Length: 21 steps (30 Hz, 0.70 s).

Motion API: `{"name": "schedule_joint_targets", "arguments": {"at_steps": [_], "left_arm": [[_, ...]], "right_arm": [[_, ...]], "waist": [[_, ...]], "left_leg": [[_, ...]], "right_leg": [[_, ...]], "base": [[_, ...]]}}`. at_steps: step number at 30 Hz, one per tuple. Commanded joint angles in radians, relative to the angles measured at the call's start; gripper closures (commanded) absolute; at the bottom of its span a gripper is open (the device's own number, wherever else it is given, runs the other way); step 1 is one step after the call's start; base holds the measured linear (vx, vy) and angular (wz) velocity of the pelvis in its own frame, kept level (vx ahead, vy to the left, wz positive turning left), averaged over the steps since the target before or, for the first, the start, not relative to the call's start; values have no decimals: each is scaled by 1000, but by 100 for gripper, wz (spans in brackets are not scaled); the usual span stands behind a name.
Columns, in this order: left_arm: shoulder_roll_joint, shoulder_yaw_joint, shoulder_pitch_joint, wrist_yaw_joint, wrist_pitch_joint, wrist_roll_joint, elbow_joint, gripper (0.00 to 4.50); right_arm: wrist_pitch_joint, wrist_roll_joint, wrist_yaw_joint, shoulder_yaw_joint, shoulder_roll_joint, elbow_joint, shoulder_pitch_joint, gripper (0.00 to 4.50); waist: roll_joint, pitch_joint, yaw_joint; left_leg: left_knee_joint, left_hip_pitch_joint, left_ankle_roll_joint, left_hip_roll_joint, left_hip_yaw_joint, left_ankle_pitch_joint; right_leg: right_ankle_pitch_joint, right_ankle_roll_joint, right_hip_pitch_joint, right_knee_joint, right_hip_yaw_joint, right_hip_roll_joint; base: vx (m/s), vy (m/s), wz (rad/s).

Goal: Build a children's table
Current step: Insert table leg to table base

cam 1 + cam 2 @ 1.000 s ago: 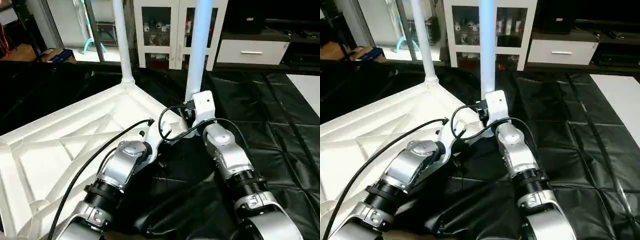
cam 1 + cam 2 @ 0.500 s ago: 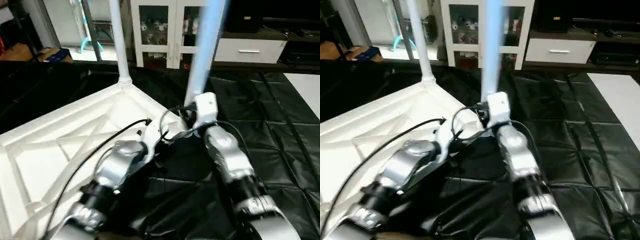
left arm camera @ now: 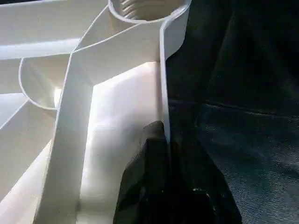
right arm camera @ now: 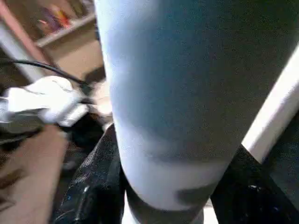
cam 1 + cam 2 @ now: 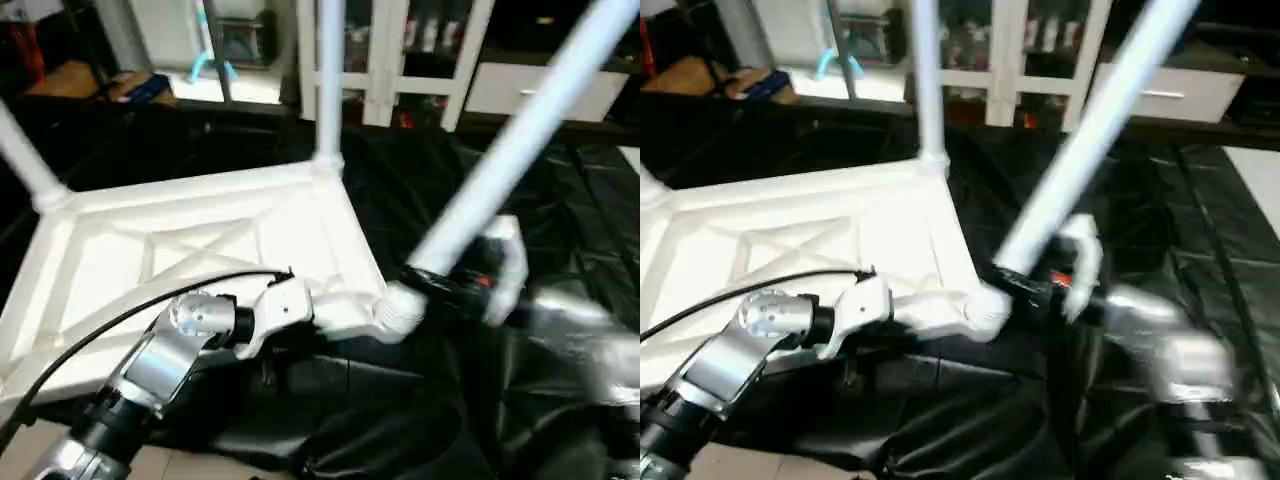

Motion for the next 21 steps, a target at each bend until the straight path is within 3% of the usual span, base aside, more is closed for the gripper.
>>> {"name": "schedule_joint_targets", "arguments": {"at_steps": [1, 3, 4, 5, 6, 7, 8, 9, 10, 11, 12, 13, 14, 16, 18, 21], "left_arm": [[-16, -28, -9, -22, -39, -8, -7, 450], [-17, -28, -11, -21, -40, -6, -6, 450], [-18, -29, -12, -20, -41, -3, -7, 450], [-17, -30, -10, -19, -42, -1, -7, 450], [-17, -30, -8, -18, -42, -1, -7, 450], [-17, -30, -8, -18, -42, -1, -7, 450], [-15, -32, -4, -19, -47, -1, -8, 450], [-14, -32, -2, -19, -47, -1, -9, 450], [-13, -33, 0, -19, -47, -1, -10, 450], [-14, -33, 1, -19, -46, -2, -11, 450], [-15, -32, 4, -17, -42, -3, -14, 450], [-16, -32, 5, -16, -41, -3, -15, 450], [-16, -32, 5, -16, -41, -3, -15, 450], [-19, -33, 9, -14, -41, 0, -17, 450], [-19, -34, 10, -15, -40, 0, -18, 450], [-19, -36, 8, -14, -41, 0, -15, 450]], "right_arm": [[67, 80, 25, -49, -11, -29, -16, 266], [87, 106, 31, -65, -12, -30, -21, 266], [196, 250, 43, -138, -15, -35, -45, 266], [253, 326, 49, -170, -19, -41, -55, 266], [289, 374, 52, -189, -22, -45, -60, 266], [289, 374, 52, -189, -22, -45, -60, 266], [373, 497, 73, -219, -41, -59, -65, 266], [424, 576, 83, -235, -51, -59, -69, 266], [463, 654, 85, -252, -57, -57, -74, 266], [467, 681, 80, -258, -55, -56, -77, 266], [486, 791, 52, -287, -45, -48, -89, 266], [490, 835, 47, -294, -41, -51, -91, 266], [490, 835, 47, -294, -41, -51, -91, 266], [520, 945, 26, -308, -31, -82, -86, 266], [530, 969, 15, -314, -28, -88, -86, 266], [550, 1067, -38, -322, -31, -100, -87, 266]], "waist": [[-13, -56, 0], [-14, -54, 1], [-13, -51, 1], [-13, -51, 1], [-15, -54, 6], [-14, -54, 8], [-11, -52, 9], [-11, -51, 12], [-11, -52, 15], [-11, -53, 16], [-14, -51, 19], [-15, -52, 21], [-16, -53, 22], [-15, -53, 26], [-17, -52, 27], [-16, -52, 26]], "left_leg": [[-39, 31, 192, 30, -4, 265], [-39, 29, 189, 30, -4, 260], [-41, 29, 191, 30, -4, 248], [-41, 29, 191, 30, -4, 248], [-39, 28, 202, 34, -6, 247], [-38, 28, 205, 34, -6, 255], [-36, 29, 211, 34, -6, 273], [-36, 30, 219, 34, -6, 284], [-35, 29, 222, 35, -6, 292], [-34, 29, 223, 34, -6, 296], [-35, 28, 223, 34, -5, 299], [-34, 25, 220, 34, -4, 304], [-34, 23, 217, 33, -3, 304], [-34, 26, 212, 33, -1, 314], [-34, 26, 205, 34, -1, 311], [-36, 28, 191, 32, -1, 318]], "right_leg": [[519, -280, 52, -16, 17, -31], [505, -286, 52, -15, 17, -30], [488, -290, 51, -17, 18, -29], [488, -290, 51, -17, 18, -29], [474, -300, 53, -14, 18, -31], [473, -301, 52, -13, 17, -30], [472, -299, 49, -12, 16, -28], [476, -300, 49, -13, 16, -27], [474, -299, 48, -12, 16, -29], [477, -300, 48, -12, 16, -29], [473, -302, 47, -13, 17, -31], [474, -301, 48, -11, 16, -30], [477, -299, 48, -10, 15, -29], [486, -293, 45, -9, 15, -28], [474, -287, 44, -10, 14, -27], [459, -280, 42, -12, 15, -27]], "base": [[0, 0, 0], [0, 0, 0], [0, 0, 0], [0, 0, 0], [0, 0, 0], [0, 0, 0], [0, 0, 0], [0, 0, 0], [0, 0, 0], [0, 0, 0], [0, 0, 0], [0, 0, 0], [0, 0, 0], [0, 0, 0], [0, 0, 0], [0, 0, 0]]}}
